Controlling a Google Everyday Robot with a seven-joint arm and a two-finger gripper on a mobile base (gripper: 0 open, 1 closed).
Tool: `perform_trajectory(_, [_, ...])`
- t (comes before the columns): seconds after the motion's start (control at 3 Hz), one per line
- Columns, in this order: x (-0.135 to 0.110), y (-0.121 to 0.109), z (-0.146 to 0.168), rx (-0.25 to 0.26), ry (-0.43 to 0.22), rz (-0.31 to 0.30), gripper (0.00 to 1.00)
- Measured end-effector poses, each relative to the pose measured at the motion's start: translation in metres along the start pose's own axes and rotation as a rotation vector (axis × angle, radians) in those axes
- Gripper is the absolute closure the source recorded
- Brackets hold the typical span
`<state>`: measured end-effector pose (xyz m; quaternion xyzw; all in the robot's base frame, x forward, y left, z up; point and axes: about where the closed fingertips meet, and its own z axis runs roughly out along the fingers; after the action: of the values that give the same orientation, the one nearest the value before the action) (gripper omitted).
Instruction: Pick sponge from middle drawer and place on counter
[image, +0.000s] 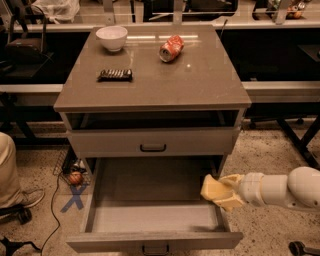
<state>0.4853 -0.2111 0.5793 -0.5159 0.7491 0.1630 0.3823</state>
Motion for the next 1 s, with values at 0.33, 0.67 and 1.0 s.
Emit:
perform_trajectory(0.33, [-0.021, -0.020, -0.023, 0.041, -0.049, -0.007, 1.00])
perform_trajectory(0.67, [-0.080, -0.066, -0.112, 0.196, -0.123, -0.083, 1.00])
perform_trajectory(1.0, [-0.141, -0.100, -0.164, 0.294, -0.157, -0.176, 1.00])
